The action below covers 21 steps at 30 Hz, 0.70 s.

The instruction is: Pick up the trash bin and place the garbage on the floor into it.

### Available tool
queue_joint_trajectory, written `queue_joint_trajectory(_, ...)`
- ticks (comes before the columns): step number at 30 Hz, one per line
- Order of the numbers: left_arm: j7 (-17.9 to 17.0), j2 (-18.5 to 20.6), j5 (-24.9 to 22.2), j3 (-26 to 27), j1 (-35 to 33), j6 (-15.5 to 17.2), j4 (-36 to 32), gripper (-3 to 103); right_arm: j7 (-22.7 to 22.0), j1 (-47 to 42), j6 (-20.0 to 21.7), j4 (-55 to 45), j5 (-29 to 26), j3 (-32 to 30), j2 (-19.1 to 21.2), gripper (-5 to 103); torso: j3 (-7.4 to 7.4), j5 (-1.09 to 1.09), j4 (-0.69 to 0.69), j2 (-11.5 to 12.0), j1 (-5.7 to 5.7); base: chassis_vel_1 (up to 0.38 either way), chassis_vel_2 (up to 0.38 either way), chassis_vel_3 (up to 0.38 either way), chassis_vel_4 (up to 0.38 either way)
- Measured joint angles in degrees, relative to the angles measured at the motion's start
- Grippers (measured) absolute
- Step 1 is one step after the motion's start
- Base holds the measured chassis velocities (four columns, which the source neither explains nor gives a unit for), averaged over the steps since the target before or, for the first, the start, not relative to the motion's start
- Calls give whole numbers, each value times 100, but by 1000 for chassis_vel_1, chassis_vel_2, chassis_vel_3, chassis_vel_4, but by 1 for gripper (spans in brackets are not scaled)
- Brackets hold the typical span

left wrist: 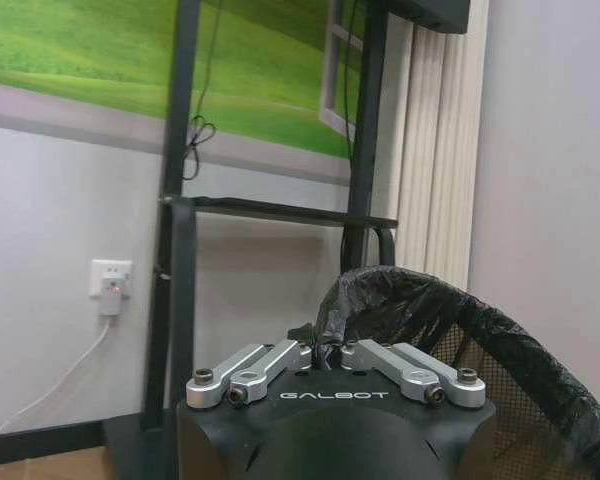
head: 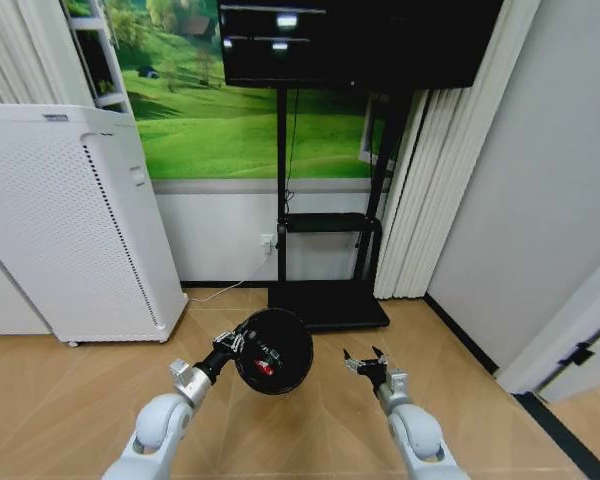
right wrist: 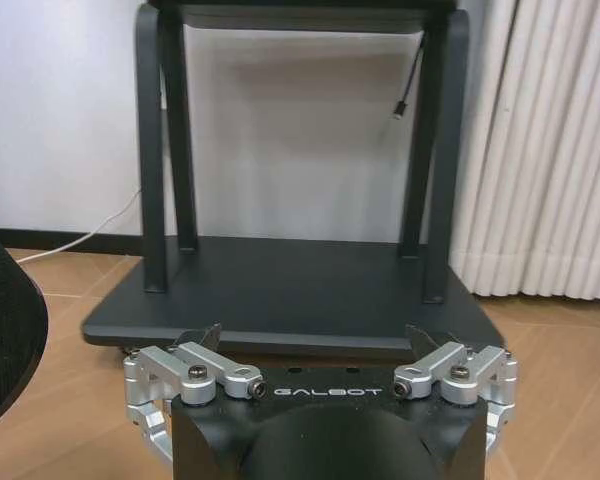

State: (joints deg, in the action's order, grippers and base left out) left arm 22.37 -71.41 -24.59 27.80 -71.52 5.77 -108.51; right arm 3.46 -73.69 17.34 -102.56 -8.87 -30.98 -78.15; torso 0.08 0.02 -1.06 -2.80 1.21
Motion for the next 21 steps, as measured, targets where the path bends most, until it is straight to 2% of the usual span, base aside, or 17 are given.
queue_joint_trajectory(11, -74, -38, 19, -29, 22, 56, -59, 7, 101, -21, -136, 341, -3, 29, 44, 100, 0, -2, -1, 0, 1, -197, -192, 188, 192)
queue_joint_trajectory(16, -111, 8, -36, 80, -18, 94, -159, 7, 117, 107, -251, 1162, 37, 29, 68, 100, 0, -2, 2, 0, 0, -23, -27, 24, 19)
queue_joint_trajectory(18, -119, 53, -67, 168, -84, 98, -220, 7, 51, 138, -351, 1725, 103, 25, 119, 100, 0, 0, 2, 0, 1, 57, 32, -47, -49)
queue_joint_trajectory(21, -111, 65, -73, 236, -151, 99, -244, 7, -94, 134, -337, 2004, 56, 15, 158, 100, 0, -4, 3, 0, 0, 30, 9, -37, -33)
